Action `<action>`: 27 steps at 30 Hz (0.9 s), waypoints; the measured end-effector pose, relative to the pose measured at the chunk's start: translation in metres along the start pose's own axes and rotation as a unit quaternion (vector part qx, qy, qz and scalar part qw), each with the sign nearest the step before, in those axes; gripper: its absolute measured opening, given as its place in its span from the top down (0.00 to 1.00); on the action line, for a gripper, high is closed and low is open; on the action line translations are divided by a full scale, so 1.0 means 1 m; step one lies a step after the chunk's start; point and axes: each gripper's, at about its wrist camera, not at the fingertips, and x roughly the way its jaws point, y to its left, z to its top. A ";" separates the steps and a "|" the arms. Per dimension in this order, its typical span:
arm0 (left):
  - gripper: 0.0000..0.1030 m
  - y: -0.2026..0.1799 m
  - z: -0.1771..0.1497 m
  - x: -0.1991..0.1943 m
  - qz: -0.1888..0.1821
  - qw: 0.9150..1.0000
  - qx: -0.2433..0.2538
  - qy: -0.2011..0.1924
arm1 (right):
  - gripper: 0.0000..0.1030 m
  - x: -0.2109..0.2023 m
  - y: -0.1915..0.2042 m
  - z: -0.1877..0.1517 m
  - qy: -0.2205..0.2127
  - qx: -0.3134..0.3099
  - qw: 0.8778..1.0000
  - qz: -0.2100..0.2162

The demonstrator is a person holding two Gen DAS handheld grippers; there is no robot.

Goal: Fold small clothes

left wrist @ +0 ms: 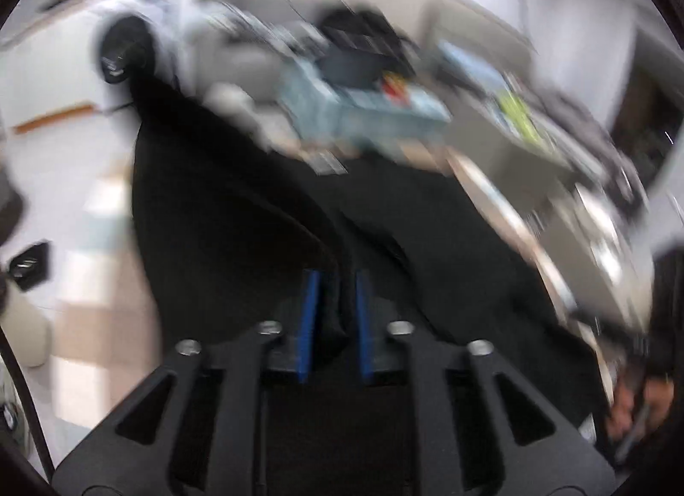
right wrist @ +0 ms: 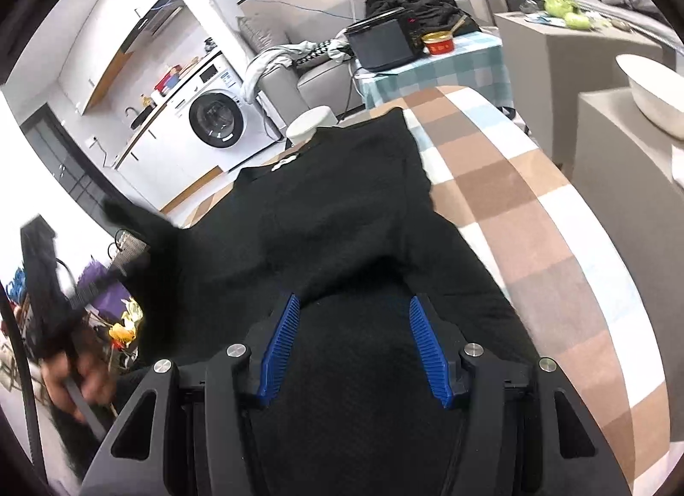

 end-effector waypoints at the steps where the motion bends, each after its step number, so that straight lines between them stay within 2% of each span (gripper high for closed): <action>1: 0.67 -0.006 -0.006 0.004 -0.003 1.000 0.007 0.009 | 0.46 -0.001 -0.003 0.000 0.001 0.003 1.000 -0.001; 2: 0.56 -0.011 -0.014 0.007 0.004 1.000 0.013 0.015 | 0.46 -0.002 -0.007 -0.001 0.001 0.005 1.000 -0.002; 4: 0.44 -0.012 -0.029 0.004 0.024 1.000 0.017 0.011 | 0.46 -0.003 -0.012 -0.002 0.002 0.007 1.000 -0.005; 5: 0.43 -0.008 -0.033 0.001 0.029 0.999 0.012 0.012 | 0.45 -0.002 -0.015 -0.002 0.002 0.009 1.000 -0.005; 10: 0.43 0.038 -0.050 -0.014 0.079 0.996 -0.025 0.016 | 0.45 0.004 -0.019 -0.003 0.013 0.014 1.000 0.000; 15: 0.43 0.105 -0.084 -0.034 0.148 0.987 -0.061 0.015 | 0.45 0.008 -0.016 -0.005 0.026 0.006 1.000 -0.001; 18: 0.43 0.123 -0.096 -0.036 0.177 0.982 -0.067 0.025 | 0.44 0.007 -0.015 -0.005 0.031 0.002 0.999 -0.009; 22: 0.43 0.146 -0.112 -0.035 0.188 0.978 -0.079 0.034 | 0.41 0.005 -0.019 -0.006 0.040 -0.006 0.999 -0.032; 24: 0.48 0.152 -0.117 -0.033 0.191 0.978 -0.072 0.037 | 0.41 0.006 -0.022 -0.007 0.047 -0.010 0.998 -0.043; 26: 0.76 0.157 -0.119 -0.031 0.194 0.978 -0.071 0.038 | 0.41 0.007 -0.024 -0.007 0.053 -0.015 0.997 -0.054; 27: 0.81 0.159 -0.119 -0.029 0.188 0.978 -0.076 0.040 | 0.41 0.009 -0.025 -0.007 0.056 -0.017 0.996 -0.061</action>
